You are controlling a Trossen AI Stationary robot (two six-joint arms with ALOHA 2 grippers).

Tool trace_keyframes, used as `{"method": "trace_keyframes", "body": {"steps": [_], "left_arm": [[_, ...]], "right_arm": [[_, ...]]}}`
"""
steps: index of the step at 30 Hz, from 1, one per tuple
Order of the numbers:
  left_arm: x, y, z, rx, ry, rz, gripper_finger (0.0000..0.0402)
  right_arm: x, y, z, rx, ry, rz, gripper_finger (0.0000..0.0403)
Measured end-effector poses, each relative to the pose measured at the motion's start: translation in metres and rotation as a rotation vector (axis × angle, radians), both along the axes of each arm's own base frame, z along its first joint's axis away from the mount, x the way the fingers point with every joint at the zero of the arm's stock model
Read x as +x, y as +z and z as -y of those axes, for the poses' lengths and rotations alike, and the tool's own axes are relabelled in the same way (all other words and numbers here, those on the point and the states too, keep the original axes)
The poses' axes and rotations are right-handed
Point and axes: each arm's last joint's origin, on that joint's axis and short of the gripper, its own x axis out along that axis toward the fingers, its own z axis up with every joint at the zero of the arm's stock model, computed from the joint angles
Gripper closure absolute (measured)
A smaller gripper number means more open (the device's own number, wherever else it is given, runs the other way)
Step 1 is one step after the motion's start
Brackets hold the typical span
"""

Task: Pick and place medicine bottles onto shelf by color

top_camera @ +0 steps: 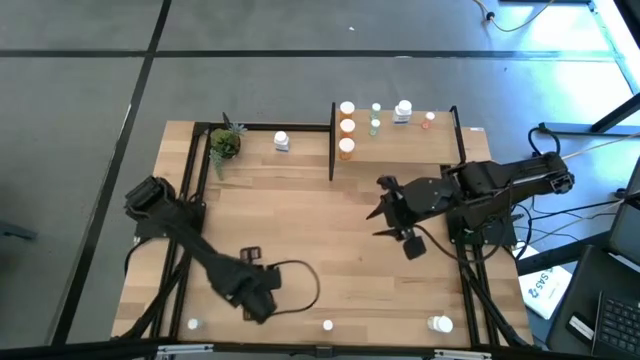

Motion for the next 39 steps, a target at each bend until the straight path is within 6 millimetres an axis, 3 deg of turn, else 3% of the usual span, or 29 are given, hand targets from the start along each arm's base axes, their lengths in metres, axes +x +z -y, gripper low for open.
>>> {"method": "trace_keyframes", "body": {"steps": [13,24,32,39], "left_arm": [[0.067,0.019,-0.074,0.015,-0.145,0.108,0.0314],[0.094,0.018,-0.130,-0.012,-0.129,0.144,0.0314],[0.104,0.010,-0.153,-0.038,-0.102,0.141,0.0314],[0.115,-0.006,-0.154,-0.062,-0.094,0.131,0.0314]], "right_arm": [[-0.009,0.007,0.012,-0.185,-0.229,0.062,0.0217],[-0.009,0.007,0.013,-0.203,-0.268,0.073,0.0217],[-0.009,0.007,0.013,-0.201,-0.284,0.076,0.0217],[-0.008,0.008,0.013,-0.196,-0.283,0.085,0.0217]]}}
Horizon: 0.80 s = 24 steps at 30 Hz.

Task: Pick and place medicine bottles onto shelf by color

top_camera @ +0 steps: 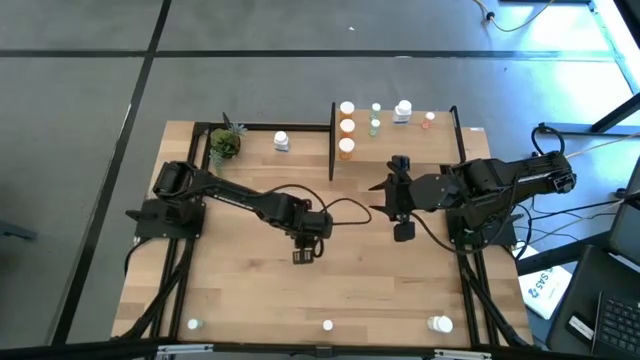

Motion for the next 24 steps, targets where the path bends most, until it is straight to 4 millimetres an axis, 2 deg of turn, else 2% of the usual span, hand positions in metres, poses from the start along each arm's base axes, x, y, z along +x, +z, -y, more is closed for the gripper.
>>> {"method": "trace_keyframes", "body": {"steps": [9,24], "left_arm": [[0.004,-0.016,0.000,0.016,0.005,-0.043,0.0314],[0.005,-0.019,0.000,0.022,0.018,-0.047,0.0314]], "right_arm": [[0.000,0.001,0.000,0.002,0.000,0.007,0.0218],[0.001,0.001,0.000,0.002,0.001,0.009,0.0218]]}}
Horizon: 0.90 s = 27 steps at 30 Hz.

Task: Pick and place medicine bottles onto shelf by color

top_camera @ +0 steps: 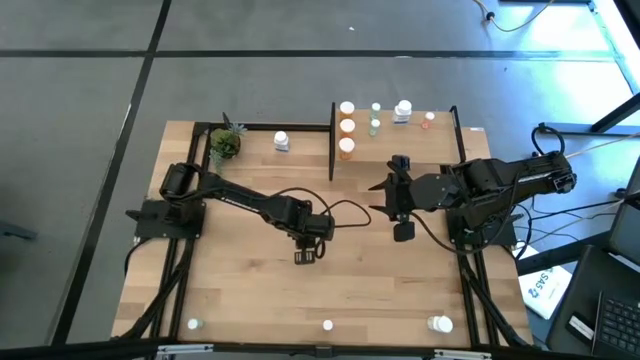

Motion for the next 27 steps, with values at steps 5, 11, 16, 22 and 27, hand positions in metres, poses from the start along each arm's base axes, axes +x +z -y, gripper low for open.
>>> {"method": "trace_keyframes", "body": {"steps": [5,11,16,22,27], "left_arm": [[-0.0002,-0.0001,0.0000,0.002,-0.004,-0.002,0.0314],[-0.0005,-0.0001,-0.0002,0.001,0.001,-0.005,0.0314],[-0.0003,-0.0001,-0.0011,0.001,0.004,-0.005,0.0314],[-0.0003,0.0000,-0.0011,-0.001,0.010,-0.004,0.0313],[-0.0003,0.0000,-0.0012,-0.005,0.025,-0.003,0.0312]], "right_arm": [[0.0000,0.0000,0.0000,0.000,0.000,0.000,0.0217],[0.0000,0.0000,0.0000,0.000,0.000,0.000,0.0217],[0.0000,0.0000,0.0000,0.000,0.000,0.000,0.0217],[0.0001,-0.0001,0.0000,0.000,0.000,0.000,0.0217],[0.0001,-0.0001,0.0000,0.000,0.000,0.000,0.0217]]}}
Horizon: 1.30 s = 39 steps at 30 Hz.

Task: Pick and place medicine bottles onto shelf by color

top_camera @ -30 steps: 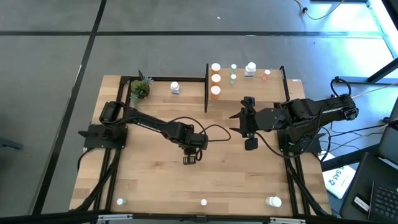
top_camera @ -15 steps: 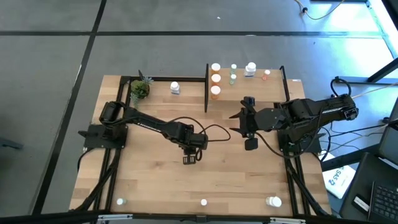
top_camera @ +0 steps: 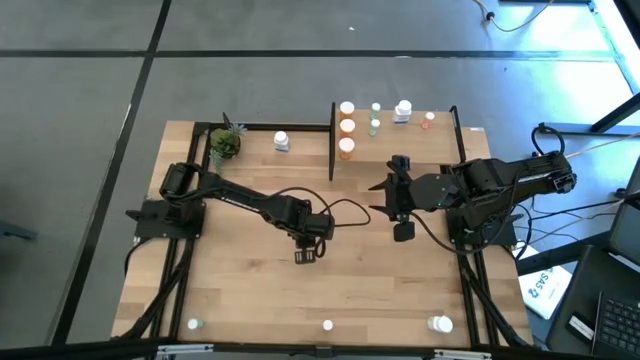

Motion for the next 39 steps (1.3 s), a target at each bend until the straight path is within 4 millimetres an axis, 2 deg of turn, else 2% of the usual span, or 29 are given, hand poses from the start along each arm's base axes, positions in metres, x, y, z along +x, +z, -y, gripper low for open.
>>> {"method": "trace_keyframes", "body": {"steps": [4,13,24,39], "left_arm": [[0.000,-0.001,0.000,-0.001,0.004,-0.001,0.0312],[0.003,-0.018,0.002,-0.002,0.000,-0.056,0.0311],[0.004,-0.019,0.001,-0.001,0.002,-0.055,0.0310],[0.004,-0.019,0.001,-0.002,0.003,-0.055,0.0271]], "right_arm": [[0.000,0.000,0.000,-0.001,0.000,-0.001,0.0217],[0.000,0.000,0.000,-0.001,0.000,-0.001,0.0217],[0.000,0.000,0.000,0.000,0.000,0.000,0.0218],[0.000,0.000,0.000,0.000,0.000,-0.001,0.0217]]}}
